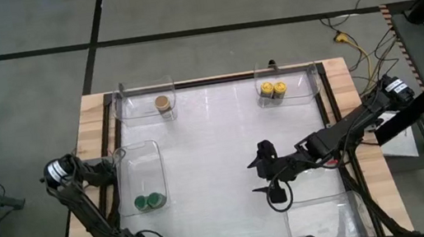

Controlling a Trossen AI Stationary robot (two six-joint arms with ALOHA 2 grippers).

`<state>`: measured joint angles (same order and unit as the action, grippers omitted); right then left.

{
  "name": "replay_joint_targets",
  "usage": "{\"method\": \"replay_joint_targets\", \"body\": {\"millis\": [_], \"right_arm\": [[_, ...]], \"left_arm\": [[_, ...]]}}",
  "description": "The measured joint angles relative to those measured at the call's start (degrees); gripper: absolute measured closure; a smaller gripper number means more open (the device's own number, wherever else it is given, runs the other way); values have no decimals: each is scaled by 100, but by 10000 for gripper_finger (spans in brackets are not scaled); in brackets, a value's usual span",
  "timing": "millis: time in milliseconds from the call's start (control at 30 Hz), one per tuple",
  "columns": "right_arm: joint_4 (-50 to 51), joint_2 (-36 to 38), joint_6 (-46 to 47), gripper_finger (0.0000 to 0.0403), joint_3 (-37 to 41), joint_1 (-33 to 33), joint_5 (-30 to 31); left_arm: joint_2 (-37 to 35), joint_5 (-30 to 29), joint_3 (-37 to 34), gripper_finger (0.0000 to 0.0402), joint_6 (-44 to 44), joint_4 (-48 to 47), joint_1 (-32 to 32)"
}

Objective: Sort spices by type
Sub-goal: Put the gold seasoning bottle into the top left transparent bin

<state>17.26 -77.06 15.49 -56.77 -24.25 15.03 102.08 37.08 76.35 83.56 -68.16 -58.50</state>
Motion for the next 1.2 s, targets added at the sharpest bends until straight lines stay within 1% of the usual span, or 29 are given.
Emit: {"method": "replay_joint_targets", "body": {"millis": [100, 200, 300, 333, 433, 500, 567, 633, 733, 900, 1033, 1200], "right_arm": [[-2, 0, 20, 44, 0, 0, 0], [-2, 0, 24, 44, 0, 0, 0], [-1, 0, 32, 44, 0, 0, 0], [0, 0, 37, 44, 0, 0, 0], [-1, 0, 39, 44, 0, 0, 0], [0, 0, 39, 44, 0, 0, 0], [-1, 0, 39, 44, 0, 0, 0], [-1, 0, 42, 44, 0, 0, 0], [-2, 0, 52, 44, 0, 0, 0], [-1, 0, 55, 44, 0, 0, 0], [0, 0, 58, 44, 0, 0, 0], [0, 0, 57, 44, 0, 0, 0]], "left_arm": [[0, -279, 478, 143, -334, -761, 0], [0, -917, 1218, 143, -493, -1640, -7], [-2, -1905, 1999, 143, -463, -2255, -4], [-27, -2261, 2207, 143, -462, -2232, -4], [-71, -3575, 2761, 143, -514, -2158, -2], [-87, -4314, 3055, 143, -696, -2208, 26], [-87, -4924, 3266, 143, -916, -2167, 59], [-87, -5345, 3387, 143, -1147, -2193, 115], [-90, -5608, 3447, 143, -1547, -2183, 271], [-111, -5745, 3286, 143, -2364, -2189, 707], [-203, -5754, 3158, 143, -3131, -2191, 1150], [-394, -6067, 3152, 143, -4118, -2188, 1747]]}}
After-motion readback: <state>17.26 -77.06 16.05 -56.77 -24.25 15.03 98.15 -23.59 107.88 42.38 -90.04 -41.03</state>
